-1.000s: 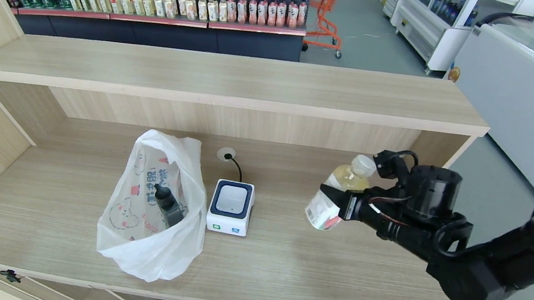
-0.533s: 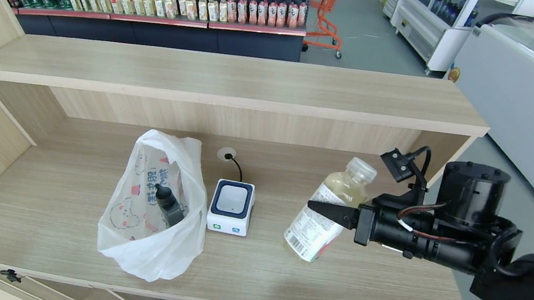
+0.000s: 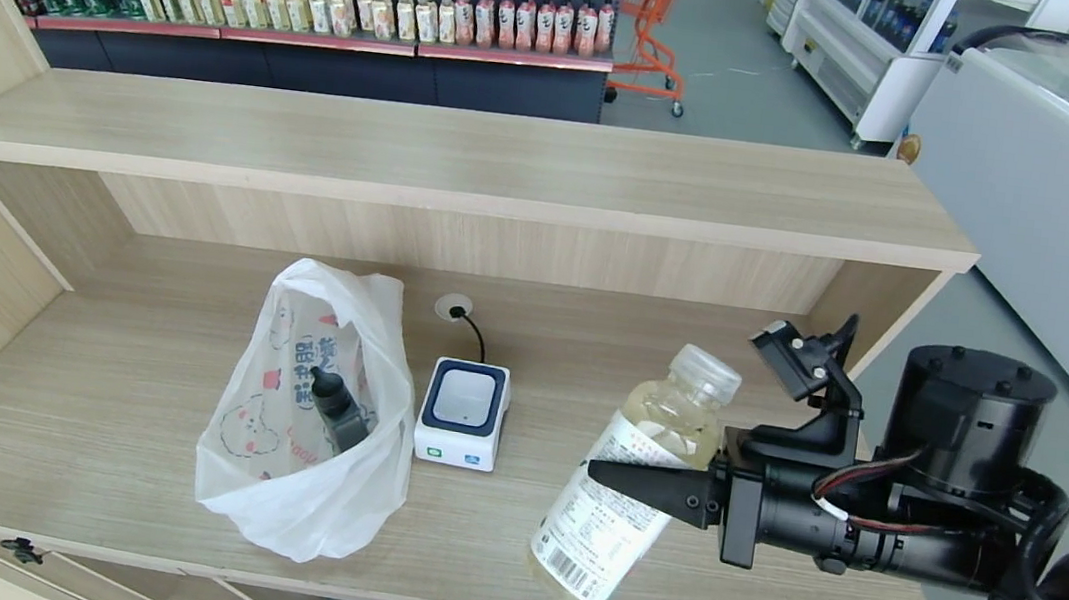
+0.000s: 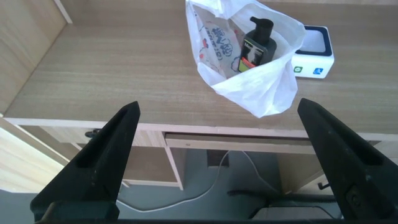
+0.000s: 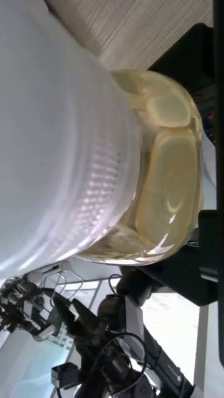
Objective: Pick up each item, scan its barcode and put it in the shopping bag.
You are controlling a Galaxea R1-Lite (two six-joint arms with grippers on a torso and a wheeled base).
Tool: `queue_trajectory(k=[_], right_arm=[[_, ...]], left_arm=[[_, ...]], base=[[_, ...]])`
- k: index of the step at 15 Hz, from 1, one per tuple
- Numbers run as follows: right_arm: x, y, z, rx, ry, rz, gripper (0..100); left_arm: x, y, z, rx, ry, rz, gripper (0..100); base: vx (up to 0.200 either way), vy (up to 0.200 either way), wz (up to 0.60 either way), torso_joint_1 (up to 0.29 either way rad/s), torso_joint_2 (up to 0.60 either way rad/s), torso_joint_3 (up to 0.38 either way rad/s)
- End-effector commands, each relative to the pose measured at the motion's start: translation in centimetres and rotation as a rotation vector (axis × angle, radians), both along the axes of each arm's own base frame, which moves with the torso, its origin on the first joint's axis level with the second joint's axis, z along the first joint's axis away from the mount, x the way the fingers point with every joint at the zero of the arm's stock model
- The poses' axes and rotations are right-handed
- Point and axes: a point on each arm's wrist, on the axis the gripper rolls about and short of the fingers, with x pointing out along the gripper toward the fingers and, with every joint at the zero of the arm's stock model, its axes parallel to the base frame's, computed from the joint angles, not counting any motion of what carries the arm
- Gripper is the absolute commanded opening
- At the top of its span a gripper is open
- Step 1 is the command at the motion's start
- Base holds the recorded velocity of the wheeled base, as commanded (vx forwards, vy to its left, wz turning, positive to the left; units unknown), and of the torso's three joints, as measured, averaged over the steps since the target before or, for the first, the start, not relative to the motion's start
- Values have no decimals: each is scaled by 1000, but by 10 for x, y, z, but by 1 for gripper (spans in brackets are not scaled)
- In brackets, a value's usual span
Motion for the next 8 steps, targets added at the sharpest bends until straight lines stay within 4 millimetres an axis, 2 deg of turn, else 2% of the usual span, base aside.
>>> queue_trajectory(k=[1,4,8], right_arm=[[-8,2,3,6,2,22,0],[-16,10,5,25,42,53,0],[-16,8,4,21,45,45,0]], left_arm=[[0,0,0,0,0,0,100],[0,0,0,0,0,0,100],[0,0,0,0,0,0,100]], base=[[0,0,0,0,0,0],[0,0,0,0,0,0],[0,0,0,0,0,0]])
